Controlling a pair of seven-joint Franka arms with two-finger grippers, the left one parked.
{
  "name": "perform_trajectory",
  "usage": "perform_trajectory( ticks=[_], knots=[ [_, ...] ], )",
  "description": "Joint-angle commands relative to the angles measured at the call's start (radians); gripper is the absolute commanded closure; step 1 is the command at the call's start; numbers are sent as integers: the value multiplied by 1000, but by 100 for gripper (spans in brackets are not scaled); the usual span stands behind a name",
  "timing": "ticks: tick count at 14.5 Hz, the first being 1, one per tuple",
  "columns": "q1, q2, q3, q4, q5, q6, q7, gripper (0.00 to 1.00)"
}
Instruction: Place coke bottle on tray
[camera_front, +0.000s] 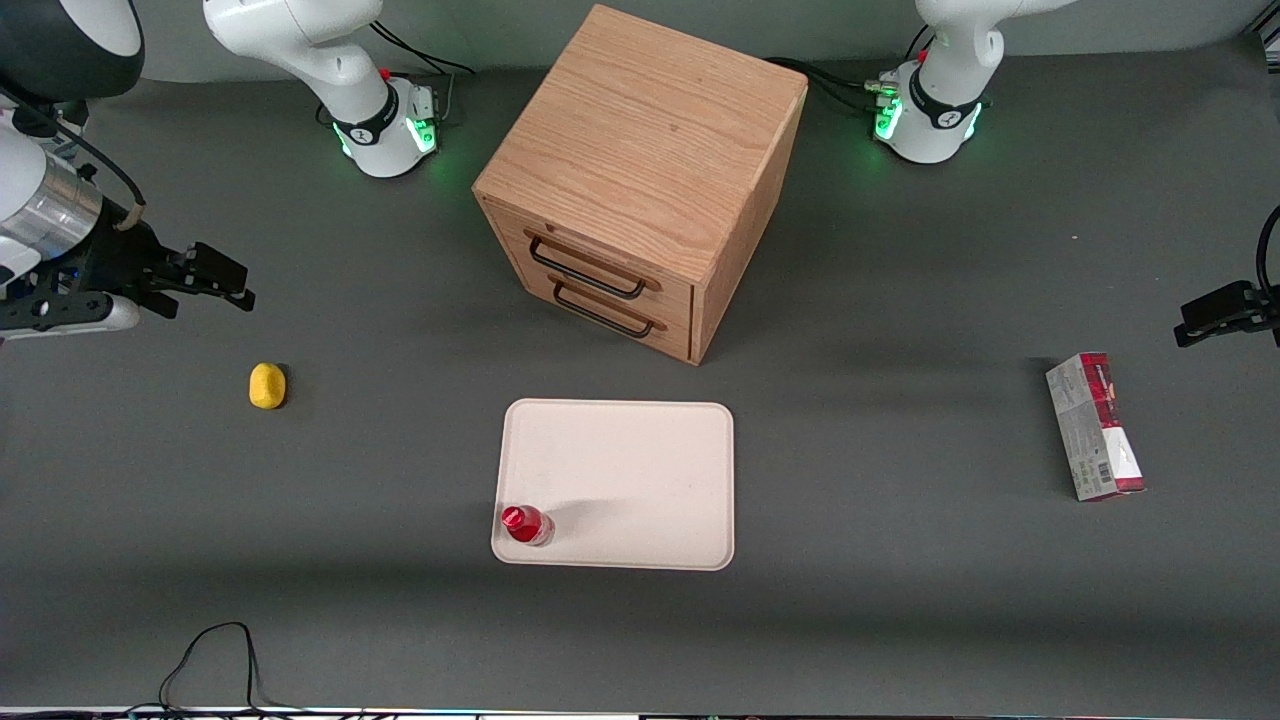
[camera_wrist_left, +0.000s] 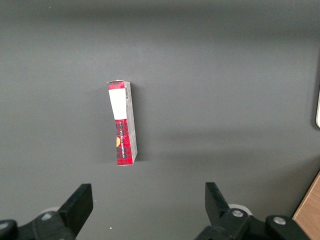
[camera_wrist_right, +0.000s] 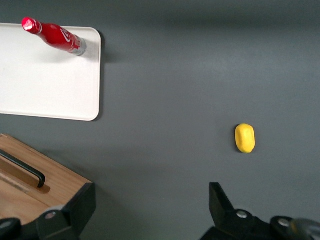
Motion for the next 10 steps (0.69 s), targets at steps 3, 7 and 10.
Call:
perform_trajectory(
  ticks=[3, 7, 10],
  knots=[
    [27, 13, -15, 3, 7, -1, 2, 0],
    [24, 33, -10, 28, -34, -2, 5, 0],
    [21, 33, -10, 57, -34, -31, 10, 0]
  ],
)
